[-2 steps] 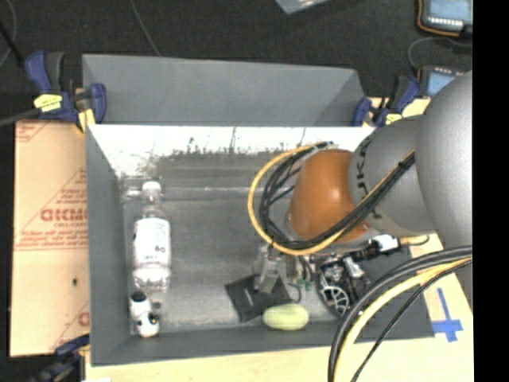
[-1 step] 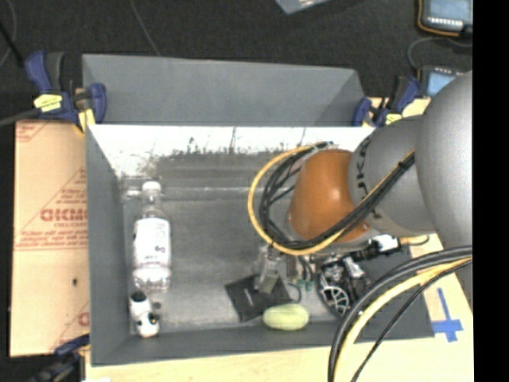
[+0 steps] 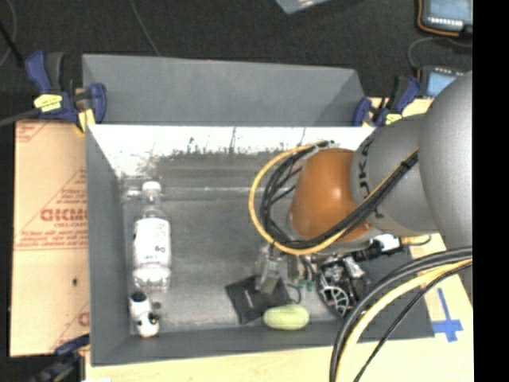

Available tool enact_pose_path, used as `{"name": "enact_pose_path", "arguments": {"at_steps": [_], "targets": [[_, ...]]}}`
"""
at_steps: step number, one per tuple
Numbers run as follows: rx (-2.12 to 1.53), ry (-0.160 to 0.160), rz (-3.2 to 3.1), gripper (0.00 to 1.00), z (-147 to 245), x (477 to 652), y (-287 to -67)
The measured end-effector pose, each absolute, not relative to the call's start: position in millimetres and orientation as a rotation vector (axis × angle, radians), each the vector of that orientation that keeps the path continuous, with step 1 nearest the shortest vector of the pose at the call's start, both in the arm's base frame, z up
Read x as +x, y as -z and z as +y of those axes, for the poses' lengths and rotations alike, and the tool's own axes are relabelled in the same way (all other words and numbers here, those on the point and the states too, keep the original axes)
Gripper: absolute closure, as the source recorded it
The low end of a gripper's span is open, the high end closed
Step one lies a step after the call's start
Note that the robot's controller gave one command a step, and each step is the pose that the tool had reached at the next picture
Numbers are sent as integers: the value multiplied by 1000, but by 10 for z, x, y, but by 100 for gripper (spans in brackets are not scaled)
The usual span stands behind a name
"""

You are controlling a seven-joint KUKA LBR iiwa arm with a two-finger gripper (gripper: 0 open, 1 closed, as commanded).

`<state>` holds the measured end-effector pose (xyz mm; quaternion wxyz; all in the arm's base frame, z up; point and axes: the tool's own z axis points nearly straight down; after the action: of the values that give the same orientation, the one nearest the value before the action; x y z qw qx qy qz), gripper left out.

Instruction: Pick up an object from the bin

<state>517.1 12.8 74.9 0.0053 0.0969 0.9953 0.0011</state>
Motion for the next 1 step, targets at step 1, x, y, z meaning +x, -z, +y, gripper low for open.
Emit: {"name": "enact_pose_path", "arguments": {"at_steps": [1], "targets": [[303, -3, 3121, 100, 124, 5157, -945]]}}
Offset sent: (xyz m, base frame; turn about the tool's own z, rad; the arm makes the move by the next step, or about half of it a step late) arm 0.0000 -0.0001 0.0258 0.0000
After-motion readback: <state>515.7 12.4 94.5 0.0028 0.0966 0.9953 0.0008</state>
